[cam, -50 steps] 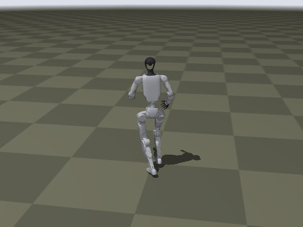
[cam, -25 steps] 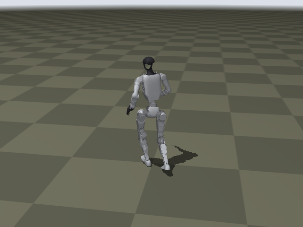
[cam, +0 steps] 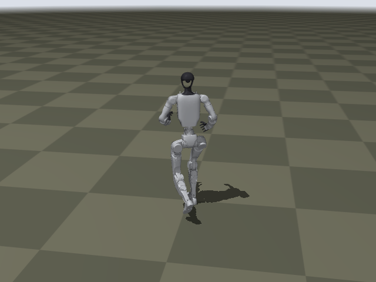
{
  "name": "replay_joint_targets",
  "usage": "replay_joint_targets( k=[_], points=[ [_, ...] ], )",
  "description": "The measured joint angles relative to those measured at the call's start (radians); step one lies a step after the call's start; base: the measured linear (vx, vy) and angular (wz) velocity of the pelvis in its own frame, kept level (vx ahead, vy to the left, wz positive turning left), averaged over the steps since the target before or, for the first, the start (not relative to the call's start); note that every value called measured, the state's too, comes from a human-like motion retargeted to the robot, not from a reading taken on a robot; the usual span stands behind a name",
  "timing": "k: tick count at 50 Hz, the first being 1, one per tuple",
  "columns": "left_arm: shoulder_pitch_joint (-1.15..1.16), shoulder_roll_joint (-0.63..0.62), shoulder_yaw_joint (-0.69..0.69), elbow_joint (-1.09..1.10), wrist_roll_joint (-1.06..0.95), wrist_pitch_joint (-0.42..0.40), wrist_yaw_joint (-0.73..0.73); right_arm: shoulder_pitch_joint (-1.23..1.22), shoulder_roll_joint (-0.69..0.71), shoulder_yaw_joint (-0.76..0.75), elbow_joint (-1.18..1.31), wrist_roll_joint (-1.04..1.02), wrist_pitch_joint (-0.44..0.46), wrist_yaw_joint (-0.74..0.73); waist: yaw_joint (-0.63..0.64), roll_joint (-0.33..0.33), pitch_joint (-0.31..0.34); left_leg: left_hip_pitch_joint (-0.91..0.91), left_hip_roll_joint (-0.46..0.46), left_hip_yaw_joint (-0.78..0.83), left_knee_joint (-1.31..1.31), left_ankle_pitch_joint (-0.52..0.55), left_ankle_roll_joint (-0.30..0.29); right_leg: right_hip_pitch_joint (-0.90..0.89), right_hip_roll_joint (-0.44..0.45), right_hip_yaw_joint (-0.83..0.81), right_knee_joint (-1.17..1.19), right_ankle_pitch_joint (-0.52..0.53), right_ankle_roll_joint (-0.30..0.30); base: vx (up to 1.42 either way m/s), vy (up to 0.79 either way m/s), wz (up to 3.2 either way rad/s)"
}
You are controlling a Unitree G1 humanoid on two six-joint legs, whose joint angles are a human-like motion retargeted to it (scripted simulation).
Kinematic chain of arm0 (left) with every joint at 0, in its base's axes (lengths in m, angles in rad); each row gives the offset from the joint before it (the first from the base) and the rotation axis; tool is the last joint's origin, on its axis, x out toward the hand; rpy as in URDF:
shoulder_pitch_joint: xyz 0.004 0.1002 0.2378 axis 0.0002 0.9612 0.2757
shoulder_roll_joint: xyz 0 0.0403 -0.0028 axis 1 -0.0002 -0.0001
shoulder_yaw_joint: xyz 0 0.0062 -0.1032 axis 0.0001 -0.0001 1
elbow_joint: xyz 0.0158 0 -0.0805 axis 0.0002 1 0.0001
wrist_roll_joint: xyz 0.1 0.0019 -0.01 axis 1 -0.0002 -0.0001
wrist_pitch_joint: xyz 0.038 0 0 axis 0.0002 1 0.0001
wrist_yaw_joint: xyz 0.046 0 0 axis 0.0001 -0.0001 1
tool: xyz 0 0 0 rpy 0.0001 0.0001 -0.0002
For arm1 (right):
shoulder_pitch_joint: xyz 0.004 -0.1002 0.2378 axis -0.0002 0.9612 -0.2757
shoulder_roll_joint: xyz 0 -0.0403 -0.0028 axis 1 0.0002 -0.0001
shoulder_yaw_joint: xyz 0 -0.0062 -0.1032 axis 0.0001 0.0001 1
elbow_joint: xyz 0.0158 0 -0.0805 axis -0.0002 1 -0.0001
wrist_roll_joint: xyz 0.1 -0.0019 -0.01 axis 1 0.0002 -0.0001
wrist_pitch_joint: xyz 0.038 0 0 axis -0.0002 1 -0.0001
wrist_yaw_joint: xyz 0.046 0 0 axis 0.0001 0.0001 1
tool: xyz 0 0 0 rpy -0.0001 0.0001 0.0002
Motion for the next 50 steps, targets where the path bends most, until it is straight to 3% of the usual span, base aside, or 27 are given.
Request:
replay_joint_targets(
  k=[3, 7, 10, 15, 19, 23, 25, 28, 33, 35, 37, 40, 42, 45, 50],
  points=[
    [0.087, -0.016, 0.008, 0.057, 0.032, 0.047, -0.002, -0.107, -0.002, -0.008, -0.03, -0.033, 0.009, -0.081, 0.048, 0.001, 0.039, -0.157, 0.089, 0.032, 0.314, -0.086, 0.083, 0.045, 0.012, 0.001, 0.118, -0.128, -0.065, -0.04, -0.03, -0.09],
    [0.249, -0.008, 0.062, 0.124, 0.056, 0.062, -0.019, -0.257, 0.022, -0.012, -0.066, -0.068, 0.019, -0.133, 0.123, -0.053, 0.042, -0.409, 0.1, 0.085, 0.339, -0.243, 0.198, 0.193, -0.025, 0.04, 0.042, -0.175, -0.055, 0.0, 0.0, 0.0],
    [0.397, 0.026, 0.123, 0.114, 0.038, 0.04, -0.052, -0.281, 0.034, -0.008, -0.123, -0.051, 0.009, -0.115, 0.18, -0.111, 0.014, -0.509, 0.029, 0.133, 0.046, -0.269, 0.199, 0.337, -0.081, 0.062, -0.084, -0.074, 0.023, 0.04, 0.04, 0.08],
    [0.536, 0.041, 0.18, 0.103, -0.007, 0.03, -0.088, -0.239, 0.02, 0.022, -0.202, -0.054, -0.026, -0.045, 0.199, -0.209, -0.051, -0.488, -0.197, 0.157, -0.607, -0.111, 0.144, 0.449, -0.252, 0.035, -0.05, 0.149, 0.172, 0.03, 0.07, 0.34],
    [0.507, 0.03, 0.175, 0.098, 0.032, 0.036, -0.052, -0.189, 0.03, 0.052, -0.175, -0.095, -0.015, -0.022, 0.172, -0.247, -0.048, -0.489, -0.278, 0.137, -0.438, -0.187, 0.232, 0.43, -0.361, 0.03, 0.269, 0.212, 0.19, -0.01, 0.01, 0.05],
    [0.322, 0.016, 0.143, 0.123, 0.088, 0.064, 0.042, -0.148, 0.057, 0.075, -0.066, -0.146, 0.024, -0.039, 0.111, -0.264, -0.003, -0.437, -0.311, 0.117, -0.24, -0.36, 0.313, 0.282, -0.442, 0.037, 0.591, 0.119, 0.113, -0.02, 0.02, -0.14],
    [0.169, 0.004, 0.114, 0.154, 0.088, 0.082, 0.09, -0.148, 0.059, 0.08, 0.004, -0.153, 0.024, -0.051, 0.086, -0.241, 0.016, -0.357, -0.293, 0.098, -0.256, -0.409, 0.308, 0.166, -0.433, 0.035, 0.632, 0.047, 0.059, -0.03, 0.04, -0.44],
    [0.02, -0.014, 0.082, 0.133, 0.058, 0.085, 0.103, -0.105, 0.026, 0.076, 0.045, -0.129, 0.017, -0.038, 0.036, -0.182, 0.02, -0.188, -0.256, 0.069, -0.386, -0.384, 0.246, 0.044, -0.388, -0.009, 0.491, -0.025, 0.029, 0.01, 0.01, -0.18],
    [-0.091, -0.015, 0.037, 0.04, 0.017, 0.034, 0.076, 0.0, -0.025, 0.044, 0.036, -0.078, 0.021, 0.003, -0.031, -0.079, -0.023, 0.018, -0.154, 0.028, -0.562, -0.169, 0.089, -0.014, -0.203, -0.059, -0.052, 0.032, 0.082, 0.04, -0.05, 0.03],
    [-0.106, -0.008, 0.014, 0.005, 0.018, 0.009, 0.064, 0.041, -0.038, 0.025, 0.015, -0.07, 0.024, 0.012, -0.032, -0.04, -0.044, 0.042, -0.102, 0.014, -0.529, -0.092, 0.039, 0.001, -0.115, -0.051, -0.251, 0.084, 0.105, 0.02, -0.07, -0.12],
    [-0.1, -0.004, -0.001, -0.02, 0.023, -0.004, 0.058, 0.062, -0.041, 0.022, -0.003, -0.064, 0.02, 0.002, -0.03, -0.028, -0.048, 0.043, -0.076, 0.0, -0.403, -0.037, 0.016, -0.005, -0.071, -0.033, -0.251, 0.092, 0.097, -0.03, -0.06, -0.16],
    [-0.074, 0.001, -0.021, -0.043, 0.019, -0.002, 0.045, 0.066, -0.052, 0.02, -0.047, -0.056, 0.009, -0.026, -0.01, 0.001, -0.041, 0.016, -0.015, -0.024, -0.138, 0.016, -0.008, 0.005, -0.003, -0.032, -0.147, 0.076, 0.038, -0.04, -0.06, -0.21],
    [-0.046, -0.002, -0.028, -0.032, 0.02, 0.017, 0.042, 0.029, -0.056, 0.024, -0.076, -0.06, 0.008, -0.062, 0.012, 0.013, -0.018, -0.032, 0.034, -0.024, 0.072, 0.013, -0.002, 0.009, 0.027, -0.036, -0.024, 0.006, -0.023, -0.05, -0.05, -0.21],
    [0.002, -0.007, -0.031, 0.02, 0.034, 0.055, 0.042, -0.084, -0.059, 0.039, -0.099, -0.092, 0.018, -0.121, 0.056, 0.001, 0.021, -0.149, 0.108, 0.002, 0.338, -0.077, 0.074, 0.037, 0.037, -0.029, 0.106, -0.116, -0.086, -0.02, -0.02, -0.05],
    [0.149, 0.027, 0.012, 0.079, 0.044, 0.074, 0.003, -0.305, -0.03, 0.06, -0.132, -0.123, 0.037, -0.145, 0.14, -0.076, 0.04, -0.421, 0.115, 0.062, 0.34, -0.278, 0.211, 0.193, -0.012, 0.017, 0.042, -0.176, -0.071, 0.0, 0.0, 0.0]
  ],
)
